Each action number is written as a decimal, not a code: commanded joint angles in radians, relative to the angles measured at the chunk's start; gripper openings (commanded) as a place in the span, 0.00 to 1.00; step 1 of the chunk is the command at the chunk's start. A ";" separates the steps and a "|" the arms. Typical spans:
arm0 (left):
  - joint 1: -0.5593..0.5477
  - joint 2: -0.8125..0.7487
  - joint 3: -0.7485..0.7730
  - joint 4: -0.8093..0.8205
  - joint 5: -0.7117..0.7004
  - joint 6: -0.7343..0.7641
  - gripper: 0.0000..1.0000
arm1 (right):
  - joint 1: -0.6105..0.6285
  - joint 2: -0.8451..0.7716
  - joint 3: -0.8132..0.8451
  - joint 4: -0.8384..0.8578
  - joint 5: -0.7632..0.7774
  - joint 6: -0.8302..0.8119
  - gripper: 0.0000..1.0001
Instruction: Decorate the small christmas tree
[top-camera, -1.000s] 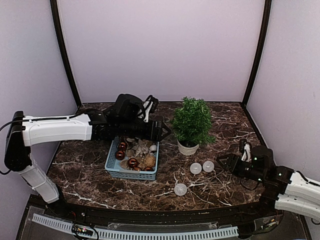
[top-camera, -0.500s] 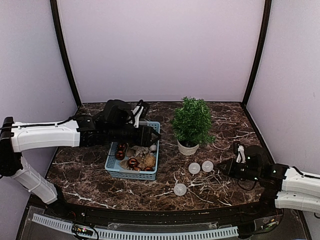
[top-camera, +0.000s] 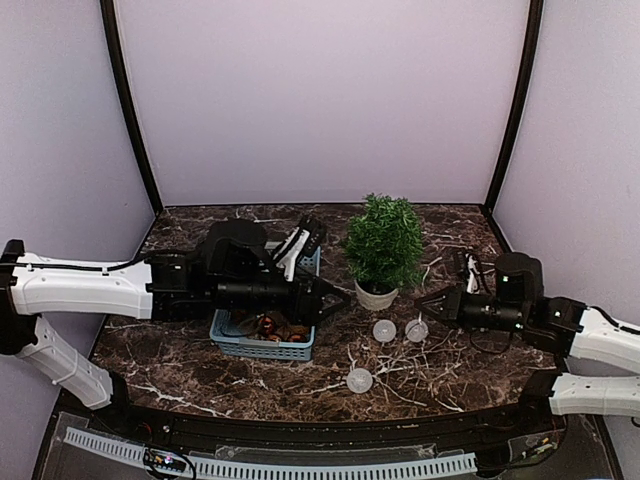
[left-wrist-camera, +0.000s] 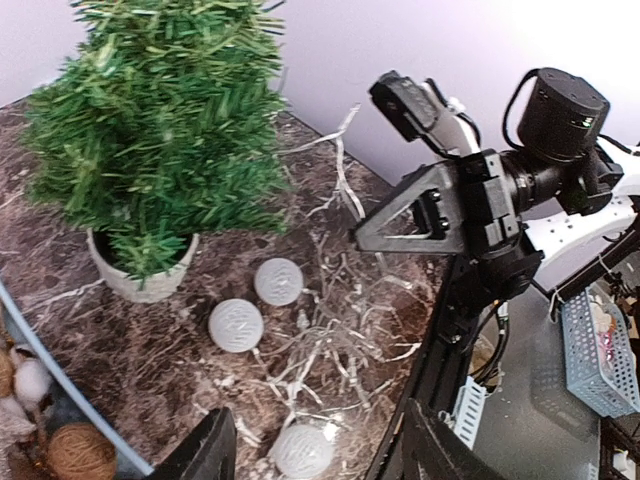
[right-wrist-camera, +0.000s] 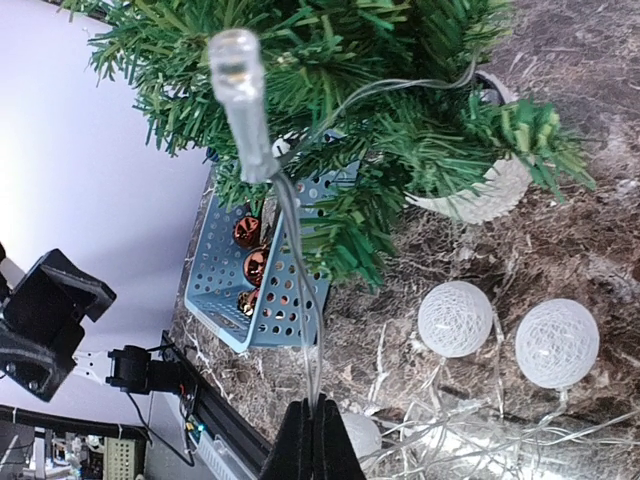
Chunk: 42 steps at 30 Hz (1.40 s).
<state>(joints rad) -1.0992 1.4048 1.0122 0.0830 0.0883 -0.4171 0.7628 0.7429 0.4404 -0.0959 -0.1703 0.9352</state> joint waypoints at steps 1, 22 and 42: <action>-0.050 0.059 0.006 0.121 0.040 0.018 0.62 | 0.031 0.078 0.089 0.070 -0.078 0.021 0.00; -0.145 0.341 0.073 0.438 0.040 0.188 0.80 | 0.072 0.148 0.159 0.148 -0.123 0.145 0.00; -0.148 0.470 0.171 0.434 -0.048 0.159 0.25 | 0.072 0.137 0.163 0.177 -0.136 0.165 0.00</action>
<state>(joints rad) -1.2430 1.8645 1.1469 0.4942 0.0654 -0.2516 0.8265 0.8898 0.5648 0.0227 -0.2928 1.0973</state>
